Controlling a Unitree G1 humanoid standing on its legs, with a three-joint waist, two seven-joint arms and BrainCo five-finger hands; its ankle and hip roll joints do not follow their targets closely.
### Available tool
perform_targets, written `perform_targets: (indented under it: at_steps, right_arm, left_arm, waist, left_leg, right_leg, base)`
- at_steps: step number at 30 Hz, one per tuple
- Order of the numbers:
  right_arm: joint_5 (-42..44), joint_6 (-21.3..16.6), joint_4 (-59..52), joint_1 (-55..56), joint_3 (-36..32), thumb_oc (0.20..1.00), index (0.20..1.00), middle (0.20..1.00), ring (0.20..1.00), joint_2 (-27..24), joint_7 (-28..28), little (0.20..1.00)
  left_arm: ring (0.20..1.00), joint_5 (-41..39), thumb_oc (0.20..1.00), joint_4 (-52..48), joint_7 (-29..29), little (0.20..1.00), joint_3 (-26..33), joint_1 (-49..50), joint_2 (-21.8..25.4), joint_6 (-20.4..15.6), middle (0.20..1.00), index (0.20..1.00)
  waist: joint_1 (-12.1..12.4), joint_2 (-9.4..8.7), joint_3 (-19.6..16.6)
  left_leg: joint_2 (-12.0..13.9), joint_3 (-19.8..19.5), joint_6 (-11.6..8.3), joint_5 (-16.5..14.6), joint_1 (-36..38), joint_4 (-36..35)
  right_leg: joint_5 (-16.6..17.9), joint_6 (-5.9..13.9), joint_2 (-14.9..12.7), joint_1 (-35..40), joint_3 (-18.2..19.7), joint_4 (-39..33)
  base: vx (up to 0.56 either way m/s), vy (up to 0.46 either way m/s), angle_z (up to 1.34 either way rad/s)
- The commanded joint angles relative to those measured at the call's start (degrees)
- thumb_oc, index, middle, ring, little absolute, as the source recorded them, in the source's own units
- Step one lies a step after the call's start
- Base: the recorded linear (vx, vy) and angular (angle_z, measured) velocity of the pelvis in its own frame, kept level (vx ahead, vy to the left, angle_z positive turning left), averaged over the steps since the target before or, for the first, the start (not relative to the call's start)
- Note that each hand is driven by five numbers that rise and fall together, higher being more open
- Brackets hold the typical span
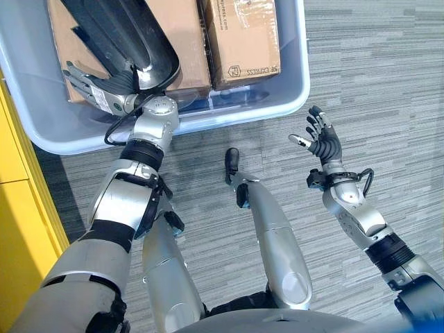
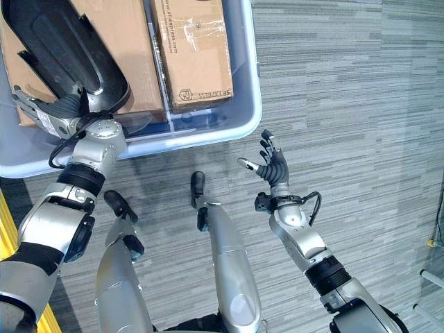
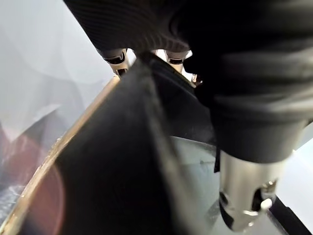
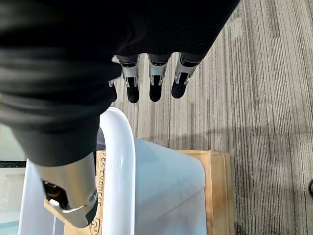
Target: Move parts from the plastic box to the shelf.
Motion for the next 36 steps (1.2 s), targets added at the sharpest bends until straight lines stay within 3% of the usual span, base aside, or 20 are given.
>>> perform_targets:
  at_steps: [1, 5, 10, 15, 16, 17, 18, 23, 27, 30, 36]
  right_arm:
    - [0.69, -1.31, -2.96, -1.74, -1.08, 1.0, 1.0, 1.0, 1.0, 0.98, -1.19, 1.0]
    - [1.48, -0.83, -3.46, -2.05, -1.15, 1.0, 1.0, 1.0, 1.0, 0.25, -1.06, 1.0]
    - [1.54, -0.85, -3.29, -1.74, -1.28, 1.0, 1.0, 1.0, 1.0, -0.15, -0.71, 1.0]
    - [1.73, -0.61, -3.3, -2.17, -1.44, 1.0, 1.0, 1.0, 1.0, -0.62, -0.21, 1.0]
    - [1.86, -0.84, -3.1, -2.01, -1.58, 1.0, 1.0, 1.0, 1.0, -0.78, -0.07, 1.0]
    - [1.64, -0.99, -2.96, -2.01, -1.55, 1.0, 1.0, 1.0, 1.0, -0.72, -0.09, 1.0]
    - [1.45, -0.95, -2.89, -2.1, -1.61, 1.0, 1.0, 1.0, 1.0, -0.72, -0.05, 1.0]
    - [1.23, 0.29, -3.33, -2.55, -2.57, 1.0, 1.0, 1.0, 1.0, -0.91, -0.02, 1.0]
    - [0.71, 1.19, -3.88, -2.6, -3.29, 1.0, 1.0, 1.0, 1.0, -1.31, 0.42, 1.0]
    - [0.5, 1.63, -4.0, -2.55, -4.08, 1.0, 1.0, 1.0, 1.0, -1.8, 0.76, 1.0]
    - [1.67, 2.14, -3.93, -2.79, -4.62, 1.0, 1.0, 1.0, 1.0, -2.51, 1.07, 1.0]
  left_arm:
    - [1.0, 0.01, 1.0, 3.17, -0.72, 1.0, 1.37, 2.75, 0.36, 1.41, 1.0, 1.0]
    - [1.0, 4.26, 1.0, 3.01, -3.55, 1.0, -0.36, 1.99, 1.24, 3.66, 1.0, 1.0]
    - [1.0, 1.88, 1.0, 2.55, -6.45, 1.0, -1.52, 1.71, 1.51, 5.56, 1.0, 1.0]
    - [1.0, 7.84, 1.0, 3.02, -11.35, 1.0, -3.81, 1.13, 2.04, 8.05, 1.0, 1.0]
    - [0.595, 6.02, 0.595, 2.84, -12.87, 0.595, -4.41, 1.2, 2.12, 8.23, 0.595, 0.595]
    - [0.467, 4.81, 0.467, 2.99, -13.83, 0.467, -4.48, 1.41, 1.81, 8.24, 0.467, 0.467]
    - [0.2, 3.6, 0.2, 3.25, -14.85, 0.2, -4.46, 1.76, 1.31, 8.14, 0.2, 0.2]
    - [0.2, 0.58, 0.2, 4.3, -21.82, 0.2, -4.4, 2.2, 0.02, 9.12, 0.2, 0.2]
    - [0.2, -5.12, 0.2, 4.45, -24.8, 0.2, -4.45, 2.08, -0.98, 7.59, 0.2, 0.2]
    - [0.2, -11.06, 0.2, 4.59, -26.79, 0.2, -3.68, 2.32, -2.05, 6.68, 0.2, 0.2]
    - [0.2, -14.66, 0.2, 6.03, -27.62, 0.2, -2.55, 2.29, -2.37, 5.34, 0.2, 0.2]
  waist:
    - [0.47, -4.83, -0.02]
    - [0.26, -5.03, -0.02]
    - [0.16, -4.89, -0.02]
    - [-0.03, -4.99, -0.02]
    - [-0.04, -4.81, -0.02]
    - [-0.07, -4.72, -0.02]
    - [-0.12, -4.61, -0.02]
    - [-0.5, -4.48, -0.02]
    - [-0.98, -4.62, -0.02]
    - [-1.24, -4.71, -0.02]
    - [-1.53, -5.25, -0.02]
  left_leg:
    - [1.63, -3.43, -1.92, -5.49, -6.25, 8.52]
    - [1.77, -3.29, -1.9, -5.45, -6.61, 8.65]
    - [1.68, -3.17, -1.89, -5.38, -6.75, 8.7]
    - [1.82, -3.05, -1.75, -5.51, -7.08, 9.15]
    - [1.75, -2.99, -1.66, -5.64, -7.13, 9.31]
    - [1.72, -2.96, -1.64, -5.69, -7.15, 9.48]
    - [1.68, -2.92, -1.6, -5.75, -7.11, 9.53]
    - [1.61, -2.64, -1.52, -5.87, -7.06, 9.82]
    - [1.63, -2.35, -1.51, -5.85, -6.91, 9.82]
    - [1.5, -2.48, -1.56, -5.77, -7.1, 9.95]
    - [1.57, -2.58, -1.7, -5.73, -7.14, 10.04]
  right_leg:
    - [0.37, 4.62, -0.6, 3.25, -1.09, -5.33]
    - [0.65, 4.65, -0.55, 2.81, -1.01, -5.37]
    - [0.74, 4.6, -0.39, 2.56, -0.8, -5.36]
    - [0.6, 4.52, -0.42, 2.19, -0.86, -4.85]
    - [0.49, 4.47, -0.44, 2.06, -0.72, -4.67]
    - [0.44, 4.47, -0.43, 2.04, -0.66, -4.56]
    - [0.41, 4.45, -0.45, 2.06, -0.62, -4.58]
    - [0.42, 4.53, -0.51, 1.85, -0.38, -4.4]
    - [0.66, 4.6, -0.33, 1.82, -0.09, -4.53]
    - [1.0, 4.64, -0.14, 1.56, 0.21, -4.76]
    - [1.21, 4.67, 0.2, 1.63, 0.29, -5.04]
  base:
    - [0.0, 0.0, 0.0]
    - [0.0, 0.0, 0.0]
    - [0.0, 0.0, 0.0]
    - [0.0, 0.0, 0.0]
    - [0.0, 0.0, 0.0]
    - [0.0, 0.0, 0.0]
    - [0.0, 0.0, 0.0]
    - [0.0, 0.0, 0.0]
    - [0.0, 0.0, 0.0]
    - [0.01, -0.004, -0.02]
    - [0.0, 0.0, 0.0]
